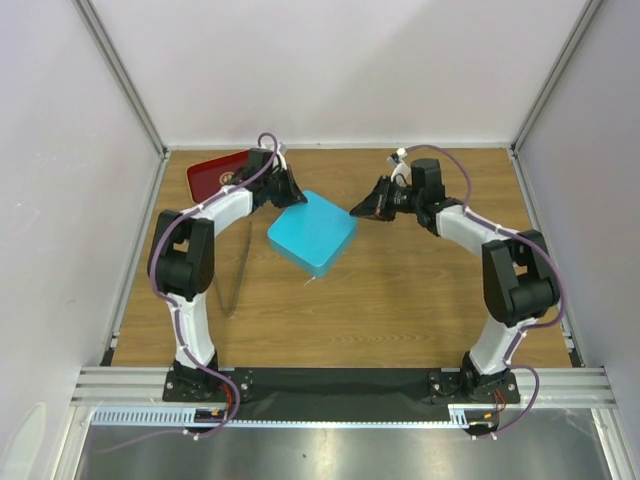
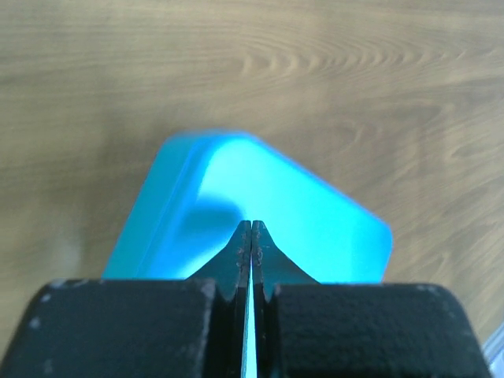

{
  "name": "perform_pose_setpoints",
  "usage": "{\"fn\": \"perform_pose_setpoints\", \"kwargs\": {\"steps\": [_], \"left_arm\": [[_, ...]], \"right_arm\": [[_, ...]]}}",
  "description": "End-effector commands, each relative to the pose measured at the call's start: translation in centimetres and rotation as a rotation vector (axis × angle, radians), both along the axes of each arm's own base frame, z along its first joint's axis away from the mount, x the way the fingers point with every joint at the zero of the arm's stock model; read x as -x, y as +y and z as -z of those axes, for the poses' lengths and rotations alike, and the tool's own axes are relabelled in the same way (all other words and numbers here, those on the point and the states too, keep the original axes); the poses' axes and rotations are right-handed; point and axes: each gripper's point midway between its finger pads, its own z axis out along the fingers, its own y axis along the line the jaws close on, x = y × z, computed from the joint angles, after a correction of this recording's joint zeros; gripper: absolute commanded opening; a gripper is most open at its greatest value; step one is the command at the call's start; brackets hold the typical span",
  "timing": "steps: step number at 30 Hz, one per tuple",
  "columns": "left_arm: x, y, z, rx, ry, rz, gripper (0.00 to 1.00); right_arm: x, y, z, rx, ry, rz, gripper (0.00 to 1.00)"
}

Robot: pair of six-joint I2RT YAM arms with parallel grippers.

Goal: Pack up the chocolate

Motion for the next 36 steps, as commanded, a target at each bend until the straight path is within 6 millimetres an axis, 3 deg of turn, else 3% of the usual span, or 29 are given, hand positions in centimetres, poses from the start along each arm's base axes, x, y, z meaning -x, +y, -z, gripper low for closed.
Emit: {"fn": "perform_pose_setpoints", "kwargs": {"steps": [1, 3, 4, 5, 6, 7, 8, 9, 10, 11, 12, 14, 15, 16, 21, 24, 36], "left_arm": [[1.2, 0.9, -9.0, -0.041, -0.122, 0.027, 0.0], [2.0, 0.4, -13.6, -0.008, -0.181, 0.062, 0.04], [3.6, 0.5, -17.1, 0.008, -0.238, 0.074, 0.06], [4.6, 0.4, -18.6, 0.018, -0.271, 0.086, 0.14], [5.9, 0.3, -19.6, 0.026, -0.295, 0.102, 0.19], [7.8, 0.3, -22.4, 0.039, -0.362, 0.118, 0.28], [9.1, 0.3, -23.3, 0.043, -0.388, 0.131, 0.53], [10.4, 0.4, -22.7, 0.039, -0.38, 0.144, 0.63], [11.5, 0.3, -22.7, 0.039, -0.387, 0.159, 0.69], [13.3, 0.8, -24.5, 0.055, -0.437, 0.162, 0.99], [14.3, 1.0, -22.8, 0.047, -0.407, 0.169, 1.0], [17.1, 1.7, -23.9, 0.066, -0.453, 0.177, 1.0], [18.1, 1.7, -22.5, 0.07, -0.447, 0.191, 1.0], [19.2, 1.7, -22.3, 0.076, -0.459, 0.205, 1.0], [23.7, 2.7, -22.1, 0.115, -0.535, 0.231, 1.0], [25.0, 3.1, -22.1, 0.132, -0.562, 0.237, 1.0], [25.8, 3.6, -22.5, 0.118, -0.575, 0.235, 1.0]], "right_arm": [[0.7, -1.3, -3.9, 0.048, -0.091, 0.033, 0.0], [1.0, -2.2, -4.6, 0.102, -0.108, 0.064, 0.05], [2.0, -2.8, -5.8, 0.123, -0.116, 0.078, 0.09], [2.5, -3.3, -6.5, 0.14, -0.14, 0.088, 0.12], [3.2, -4.1, -6.5, 0.185, -0.146, 0.105, 0.24], [4.3, -4.7, -8.4, 0.188, -0.202, 0.114, 0.33], [5.1, -4.9, -9.0, 0.202, -0.225, 0.111, 0.42], [5.7, -5.9, -8.9, 0.249, -0.223, 0.147, 0.62], [6.3, -6.6, -9.7, 0.275, -0.261, 0.172, 0.71], [7.6, -7.3, -11.3, 0.281, -0.313, 0.202, 0.79], [7.9, -8.7, -11.5, 0.329, -0.321, 0.272, 0.99], [9.4, -10.6, -12.9, 0.363, -0.366, 0.354, 1.0], [9.6, -11.7, -12.6, 0.416, -0.364, 0.412, 1.0], [10.4, -12.7, -13.3, 0.418, -0.381, 0.457, 1.0], [12.1, -16.0, -12.4, 0.476, -0.352, 0.606, 1.0], [12.8, -16.5, -11.8, 0.483, -0.345, 0.617, 1.0], [13.4, -16.4, -12.2, 0.464, -0.36, 0.604, 1.0]]}}
